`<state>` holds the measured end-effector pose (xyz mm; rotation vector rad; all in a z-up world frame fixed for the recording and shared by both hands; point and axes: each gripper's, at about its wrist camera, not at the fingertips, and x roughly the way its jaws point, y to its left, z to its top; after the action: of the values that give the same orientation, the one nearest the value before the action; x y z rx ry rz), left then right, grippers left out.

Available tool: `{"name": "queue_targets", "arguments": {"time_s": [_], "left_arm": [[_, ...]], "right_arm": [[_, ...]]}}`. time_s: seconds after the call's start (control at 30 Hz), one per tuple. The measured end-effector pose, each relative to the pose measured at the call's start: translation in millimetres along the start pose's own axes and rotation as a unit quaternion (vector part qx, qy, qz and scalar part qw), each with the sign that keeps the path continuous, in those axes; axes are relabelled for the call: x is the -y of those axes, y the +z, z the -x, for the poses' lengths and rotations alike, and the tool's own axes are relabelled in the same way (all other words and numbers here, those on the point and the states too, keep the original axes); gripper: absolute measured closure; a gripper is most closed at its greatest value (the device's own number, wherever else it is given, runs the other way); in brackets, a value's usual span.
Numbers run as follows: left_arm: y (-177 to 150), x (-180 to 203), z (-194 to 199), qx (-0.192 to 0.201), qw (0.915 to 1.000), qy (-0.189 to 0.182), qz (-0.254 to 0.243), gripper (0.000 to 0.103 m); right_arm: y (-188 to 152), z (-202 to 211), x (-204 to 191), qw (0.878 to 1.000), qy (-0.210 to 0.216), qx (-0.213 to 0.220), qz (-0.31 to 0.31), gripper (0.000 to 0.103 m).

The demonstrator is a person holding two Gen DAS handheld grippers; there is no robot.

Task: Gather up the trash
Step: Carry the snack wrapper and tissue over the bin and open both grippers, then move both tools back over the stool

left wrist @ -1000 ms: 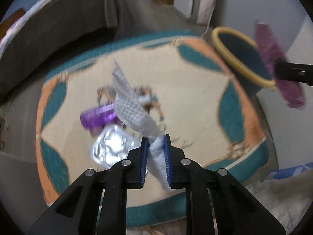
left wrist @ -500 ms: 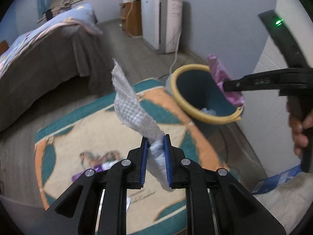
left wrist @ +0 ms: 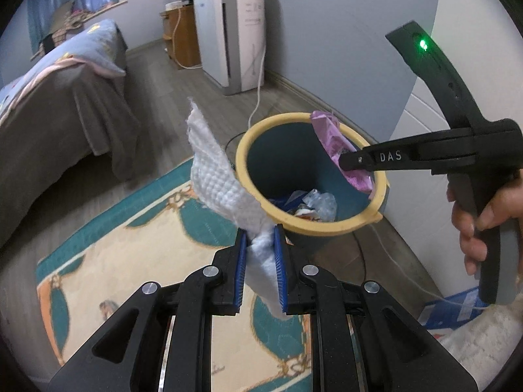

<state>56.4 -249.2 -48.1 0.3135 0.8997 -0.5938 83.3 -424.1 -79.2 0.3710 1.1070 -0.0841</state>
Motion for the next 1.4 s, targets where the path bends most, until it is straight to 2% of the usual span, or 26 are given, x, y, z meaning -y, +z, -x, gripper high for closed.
{"name": "queue_targets", "arguments": {"time_s": [0.27,0.5,0.63,0.77,0.93,1.0,1.03,1.07,1.1,1.13,1.17,1.2,1.27,1.3,1.37,1.4], "left_arm": [[19,12,-30,-0.01,0.9999,-0.013,-0.005,0.085],[31,28,-55,-0.017,0.9988,-0.046,0.01,0.085],[38,39,-69,-0.023,0.9988,-0.044,-0.002,0.085],[45,49,-82,-0.028,0.9987,-0.035,-0.021,0.085],[66,43,-81,0.008,0.9997,-0.018,-0.015,0.083],[75,39,-76,0.027,0.9995,-0.011,-0.008,0.077],[77,37,-73,0.034,0.9994,-0.008,-0.007,0.07],[78,36,-70,0.042,0.9991,-0.004,-0.007,0.055],[78,35,-67,0.049,0.9988,0.002,-0.007,0.047],[77,33,-64,0.055,0.9985,0.007,-0.007,0.037],[74,31,-61,0.059,0.9982,0.009,-0.005,0.034],[73,28,-61,0.058,0.9982,0.011,-0.003,0.032],[68,23,-59,0.053,0.9985,0.013,0.005,0.02],[65,21,-57,0.054,0.9984,0.015,0.008,0.018],[58,13,-48,0.058,0.998,0.024,0.013,0.01],[56,10,-45,0.058,0.9978,0.027,0.016,0.01]], "right_arm": [[11,1,30,0.999,-0.012,0.035,-0.038,0.095],[17,-4,54,0.998,-0.026,0.047,-0.04,0.094],[18,-11,65,0.997,-0.028,0.038,-0.061,0.094],[23,-7,67,0.996,-0.016,0.05,-0.074,0.094],[29,7,60,0.993,0.014,0.09,-0.071,0.094],[31,13,57,0.992,0.016,0.107,-0.066,0.093],[32,16,57,0.991,0.014,0.114,-0.065,0.092],[32,19,56,0.991,0.013,0.12,-0.065,0.086],[32,21,56,0.99,0.012,0.126,-0.065,0.081],[33,23,57,0.989,0.009,0.129,-0.067,0.069],[32,24,57,0.989,0.006,0.133,-0.068,0.057],[32,25,56,0.988,0.002,0.135,-0.069,0.053],[32,25,56,0.988,-0.003,0.137,-0.07,0.039],[32,25,54,0.988,-0.003,0.136,-0.07,0.036],[33,25,48,0.989,-0.002,0.134,-0.069,0.019],[33,24,45,0.989,-0.001,0.134,-0.067,0.014]]}}
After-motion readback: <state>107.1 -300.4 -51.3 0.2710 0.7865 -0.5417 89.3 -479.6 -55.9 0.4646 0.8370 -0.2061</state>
